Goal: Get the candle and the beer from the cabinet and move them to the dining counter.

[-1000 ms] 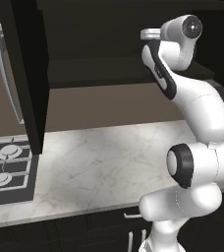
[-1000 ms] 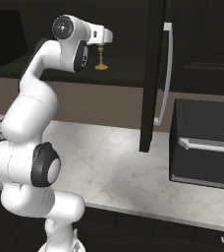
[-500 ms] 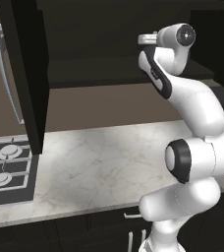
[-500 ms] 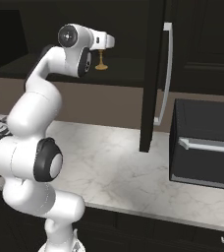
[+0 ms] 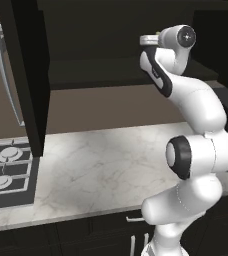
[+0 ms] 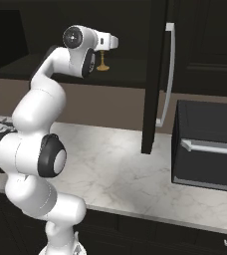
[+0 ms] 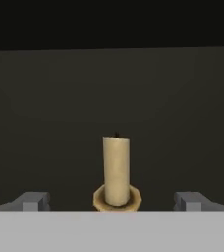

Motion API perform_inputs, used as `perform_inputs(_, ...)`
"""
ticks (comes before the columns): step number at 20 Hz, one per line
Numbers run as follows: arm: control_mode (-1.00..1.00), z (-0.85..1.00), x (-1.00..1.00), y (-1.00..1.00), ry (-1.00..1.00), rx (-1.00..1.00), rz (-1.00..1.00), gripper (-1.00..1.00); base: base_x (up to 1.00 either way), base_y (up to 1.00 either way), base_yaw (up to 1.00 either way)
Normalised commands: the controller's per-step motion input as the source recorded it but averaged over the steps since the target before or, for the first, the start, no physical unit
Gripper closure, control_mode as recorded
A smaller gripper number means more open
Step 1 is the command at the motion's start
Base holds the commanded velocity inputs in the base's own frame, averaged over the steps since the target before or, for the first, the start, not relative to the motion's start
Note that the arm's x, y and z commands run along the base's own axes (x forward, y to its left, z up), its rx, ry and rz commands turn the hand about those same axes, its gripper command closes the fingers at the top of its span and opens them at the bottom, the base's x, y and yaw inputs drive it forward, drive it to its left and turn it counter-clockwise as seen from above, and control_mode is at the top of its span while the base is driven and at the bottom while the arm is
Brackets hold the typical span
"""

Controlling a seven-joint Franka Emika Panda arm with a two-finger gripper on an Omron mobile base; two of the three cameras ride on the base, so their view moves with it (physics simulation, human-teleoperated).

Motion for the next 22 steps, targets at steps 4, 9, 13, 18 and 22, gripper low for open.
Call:
perform_inputs(4, -1.00, 0.00, 0.22, 0.00, 0.00, 0.00, 0.00, -1.00, 0.00, 0.00, 0.00)
perform_inputs(9, -1.00, 0.00, 0.21, 0.00, 0.00, 0.00, 0.00, -1.00, 0.00, 0.00, 0.00)
perform_inputs(13, -1.00, 0.00, 0.12, 0.00, 0.00, 0.00, 0.00, -1.00, 0.00, 0.00, 0.00)
perform_inputs(18, -1.00, 0.00, 0.05, 0.00, 0.00, 0.00, 0.00, -1.00, 0.00, 0.00, 0.00)
perform_inputs(22, -1.00, 0.00, 0.06, 0.00, 0.00, 0.00, 0.00, -1.00, 0.00, 0.00, 0.00)
